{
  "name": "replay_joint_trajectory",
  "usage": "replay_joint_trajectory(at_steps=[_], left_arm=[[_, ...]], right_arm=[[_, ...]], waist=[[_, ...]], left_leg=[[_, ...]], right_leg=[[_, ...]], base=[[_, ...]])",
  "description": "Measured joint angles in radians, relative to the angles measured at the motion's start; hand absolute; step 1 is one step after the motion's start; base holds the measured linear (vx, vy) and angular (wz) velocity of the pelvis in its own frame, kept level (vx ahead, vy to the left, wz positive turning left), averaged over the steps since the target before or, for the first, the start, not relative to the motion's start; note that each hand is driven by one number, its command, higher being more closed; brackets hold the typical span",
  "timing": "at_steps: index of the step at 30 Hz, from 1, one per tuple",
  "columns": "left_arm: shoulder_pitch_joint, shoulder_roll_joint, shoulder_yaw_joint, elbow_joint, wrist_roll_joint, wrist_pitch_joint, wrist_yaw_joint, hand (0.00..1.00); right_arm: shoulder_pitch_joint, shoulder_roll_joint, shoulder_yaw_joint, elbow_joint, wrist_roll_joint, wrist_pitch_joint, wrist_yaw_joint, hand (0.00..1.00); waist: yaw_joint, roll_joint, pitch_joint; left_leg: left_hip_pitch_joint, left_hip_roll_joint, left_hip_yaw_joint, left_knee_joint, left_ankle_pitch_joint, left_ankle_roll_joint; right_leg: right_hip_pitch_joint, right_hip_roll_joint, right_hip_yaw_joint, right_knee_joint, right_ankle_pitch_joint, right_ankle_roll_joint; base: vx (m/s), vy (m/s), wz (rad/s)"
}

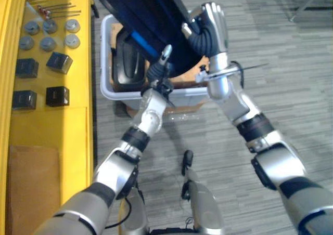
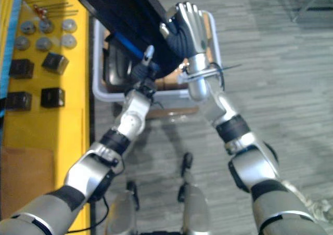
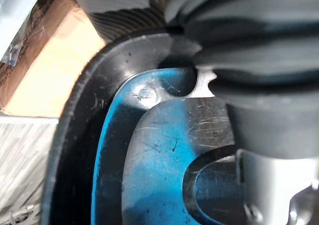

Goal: Walk over and take plastic housings, then place them on the shelf

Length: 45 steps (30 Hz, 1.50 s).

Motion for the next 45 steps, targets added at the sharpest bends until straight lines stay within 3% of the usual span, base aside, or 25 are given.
replay_joint_trajectory(at_steps=[5,12,18,21,24,25,29,36,45], left_arm=[[0.008,0.003,0.005,0.011,-0.004,-0.048,-0.154,1.0],[0.014,0.006,0.008,0.008,-0.003,-0.1,-0.215,1.0],[0.056,0.009,0.017,-0.045,0.033,-0.103,-0.212,1.0],[0.068,0.015,0.026,-0.06,0.172,-0.1,-0.147,1.0],[0.089,0.046,0.025,-0.116,0.342,-0.072,-0.033,1.0],[0.089,0.055,0.026,-0.122,0.42,-0.052,0.008,1.0],[0.089,0.1,0.026,-0.135,0.627,0.019,0.104,1.0],[0.09,0.125,0.035,-0.147,0.728,0.089,0.191,1.0],[0.1,0.126,0.058,-0.147,0.834,0.098,0.268,1.0]], right_arm=[[0.029,-0.016,-0.015,-0.038,0.028,-0.012,-0.002,1.0],[0.069,-0.016,-0.021,-0.098,0.028,-0.063,-0.032,1.0],[0.084,-0.016,-0.018,-0.109,0.028,-0.08,-0.04,1.0],[0.108,-0.016,-0.027,-0.11,0.058,-0.069,-0.039,1.0],[0.139,-0.017,-0.036,-0.11,0.085,-0.061,-0.038,1.0],[0.153,-0.017,-0.039,-0.109,0.098,-0.048,-0.035,0.0],[0.204,-0.029,-0.042,-0.093,0.114,-0.005,0.009,0.0],[0.232,-0.029,-0.026,-0.051,0.116,0.04,0.048,0.0],[0.235,-0.028,-0.029,-0.047,0.119,0.043,0.045,0.0]], waist=[[-0.002,-0.01,0.003],[-0.004,-0.01,0.003],[-0.004,-0.011,0.002],[-0.003,-0.011,0.002],[-0.004,-0.011,0.002],[-0.004,-0.011,0.002],[-0.004,-0.011,0.002],[-0.003,-0.011,0.002],[-0.001,-0.011,0.002]], left_leg=[[0.0,0.0,0.004,-0.001,-0.003,0.001],[0.003,-0.002,0.009,-0.004,-0.005,0.002],[0.003,-0.003,0.009,-0.007,-0.005,0.002],[0.002,-0.004,0.008,-0.007,-0.005,0.002],[0.002,-0.004,0.009,-0.008,-0.004,0.002],[0.002,-0.004,0.008,-0.008,-0.004,0.002],[0.001,-0.006,0.008,-0.01,-0.004,0.002],[0.0,-0.011,0.007,-0.013,-0.004,0.003],[-0.002,-0.016,0.002,-0.012,-0.004,0.004]], right_leg=[[-0.004,0.0,0.005,0.0,0.0,0.001],[-0.005,-0.001,0.009,0.0,0.0,0.0],[-0.006,-0.001,0.01,0.0,0.0,0.0],[-0.006,-0.002,0.01,0.0,0.0,0.0],[-0.007,-0.002,0.011,0.0,0.0,0.0],[-0.007,-0.002,0.011,0.0,0.0,0.0],[-0.009,-0.003,0.011,0.0,0.0,0.0],[-0.011,-0.008,0.01,0.0,0.0,0.001],[-0.011,-0.012,0.008,0.0,0.0,0.001]], base=[[0.0,0.002,-0.01],[0.0,0.001,0.0],[0.0,0.0,0.0],[0.0,0.0,0.0],[0.0,0.0,0.0],[0.0,0.0,0.0],[0.0,0.0,0.0],[0.0,0.0,0.0],[0.0,0.0,0.0]])
